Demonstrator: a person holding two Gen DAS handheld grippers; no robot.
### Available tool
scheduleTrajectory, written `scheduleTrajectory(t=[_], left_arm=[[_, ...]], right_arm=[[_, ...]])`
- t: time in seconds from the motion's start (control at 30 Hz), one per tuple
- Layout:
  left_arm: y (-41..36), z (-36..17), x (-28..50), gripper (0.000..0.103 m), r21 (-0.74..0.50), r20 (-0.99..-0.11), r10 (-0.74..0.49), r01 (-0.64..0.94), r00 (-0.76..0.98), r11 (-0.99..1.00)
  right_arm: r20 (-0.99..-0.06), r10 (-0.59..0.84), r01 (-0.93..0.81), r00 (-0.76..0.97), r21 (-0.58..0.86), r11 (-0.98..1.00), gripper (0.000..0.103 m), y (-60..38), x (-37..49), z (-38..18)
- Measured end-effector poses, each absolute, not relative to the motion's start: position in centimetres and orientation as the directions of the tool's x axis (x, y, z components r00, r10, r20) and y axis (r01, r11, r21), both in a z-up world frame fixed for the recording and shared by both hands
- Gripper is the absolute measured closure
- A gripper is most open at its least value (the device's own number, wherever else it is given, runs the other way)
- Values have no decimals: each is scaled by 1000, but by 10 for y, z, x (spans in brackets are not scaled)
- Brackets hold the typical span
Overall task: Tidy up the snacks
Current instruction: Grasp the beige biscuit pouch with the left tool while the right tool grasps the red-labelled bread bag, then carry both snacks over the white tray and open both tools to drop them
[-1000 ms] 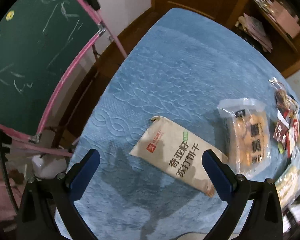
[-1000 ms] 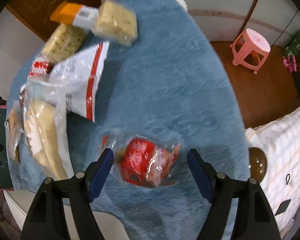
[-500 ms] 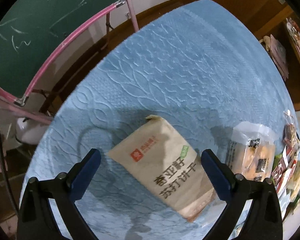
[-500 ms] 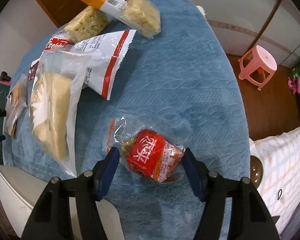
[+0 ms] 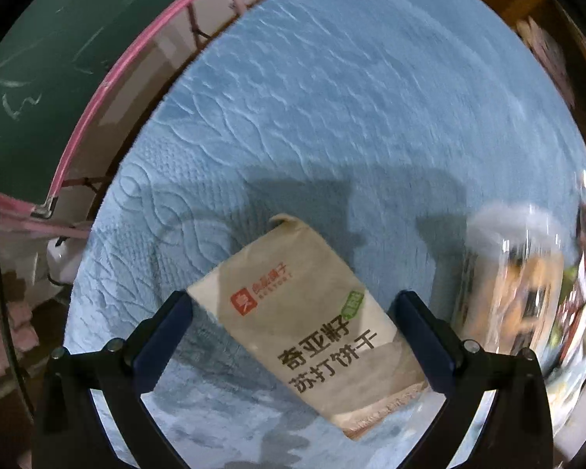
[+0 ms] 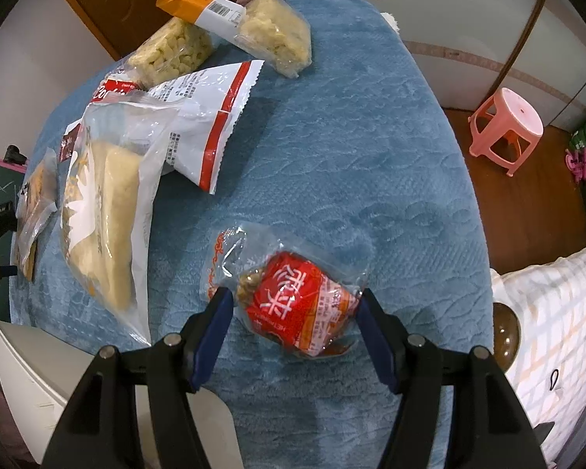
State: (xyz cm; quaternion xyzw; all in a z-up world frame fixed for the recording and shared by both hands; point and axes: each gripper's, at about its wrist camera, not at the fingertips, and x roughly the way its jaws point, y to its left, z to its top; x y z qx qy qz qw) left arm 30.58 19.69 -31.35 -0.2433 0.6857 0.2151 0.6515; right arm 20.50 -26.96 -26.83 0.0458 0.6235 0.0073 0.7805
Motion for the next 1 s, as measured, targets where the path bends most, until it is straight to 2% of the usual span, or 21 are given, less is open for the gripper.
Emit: scheduleTrajectory(t=[0.07, 0.13, 0.23, 0.5, 0.67, 1.0], left_arm=[[194, -310, 301, 4, -28, -998, -54, -572, -29, 820], [193, -303, 296, 20, -36, -999, -49, -555, -9, 831], [200, -295, 287, 35, -79, -997, -74, -555, 31, 828], [216, -280, 252, 42, -177, -983, -125, -505, 134, 845], [200, -243, 241, 42, -152, -968, -55, -393, 247, 907], [141, -170, 212, 42, -106, -914, -13, -209, 406, 972]], right_arm=[[-973, 68, 47, 221, 80, 996, 38, -271, 206, -269], [-973, 70, 47, 222, 82, 996, 38, -273, 206, -268], [-971, 77, 55, 224, 91, 994, 40, -275, 206, -268], [-964, 72, 54, 258, 89, 995, 43, -271, 200, -259], [-949, 36, 37, 315, 50, 998, 44, -266, 195, -241], [-889, -20, 64, 457, 11, 998, 44, -266, 177, -190]])
